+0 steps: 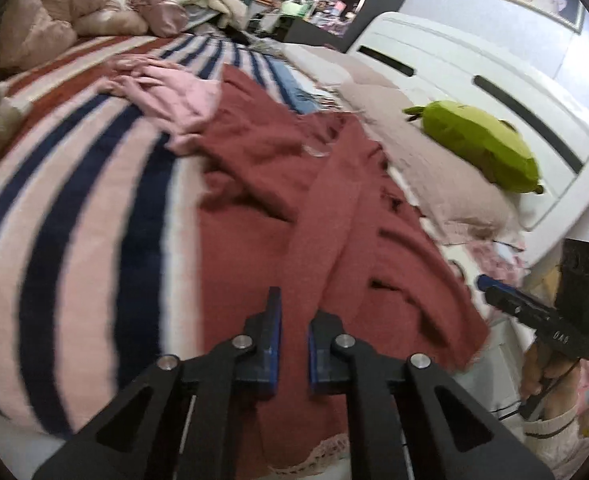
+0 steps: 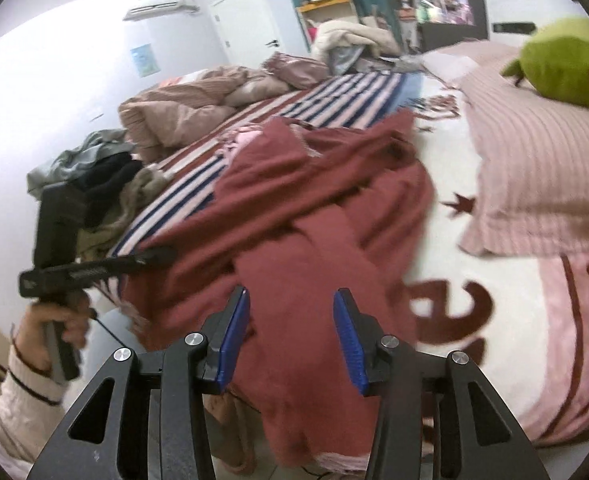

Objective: Fold small clothes

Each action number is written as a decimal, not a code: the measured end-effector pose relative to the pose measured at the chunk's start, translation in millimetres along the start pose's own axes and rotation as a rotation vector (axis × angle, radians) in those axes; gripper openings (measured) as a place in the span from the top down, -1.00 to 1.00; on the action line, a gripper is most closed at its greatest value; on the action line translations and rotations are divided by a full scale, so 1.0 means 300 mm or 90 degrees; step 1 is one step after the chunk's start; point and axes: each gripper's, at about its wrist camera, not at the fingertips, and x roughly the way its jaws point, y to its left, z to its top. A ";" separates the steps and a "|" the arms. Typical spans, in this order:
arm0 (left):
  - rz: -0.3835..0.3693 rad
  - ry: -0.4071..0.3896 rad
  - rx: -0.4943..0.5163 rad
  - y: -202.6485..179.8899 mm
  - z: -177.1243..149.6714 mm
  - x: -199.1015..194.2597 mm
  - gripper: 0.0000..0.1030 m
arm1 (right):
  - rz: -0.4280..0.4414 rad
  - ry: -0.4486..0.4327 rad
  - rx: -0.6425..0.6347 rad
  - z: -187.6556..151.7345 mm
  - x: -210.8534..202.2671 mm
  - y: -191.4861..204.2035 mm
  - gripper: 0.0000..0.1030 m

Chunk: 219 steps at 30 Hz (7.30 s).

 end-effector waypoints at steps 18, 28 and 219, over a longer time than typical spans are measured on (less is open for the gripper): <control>-0.042 0.023 -0.029 0.082 -0.015 0.011 -0.28 | 0.047 0.078 0.061 -0.072 0.059 -0.124 0.11; -0.033 0.043 -0.019 0.038 0.027 0.134 0.37 | 0.123 0.090 0.056 -0.007 0.216 -0.120 0.70; -0.025 0.017 0.025 0.163 0.111 -0.056 -0.20 | 0.042 0.088 0.081 0.275 0.246 -0.195 -0.21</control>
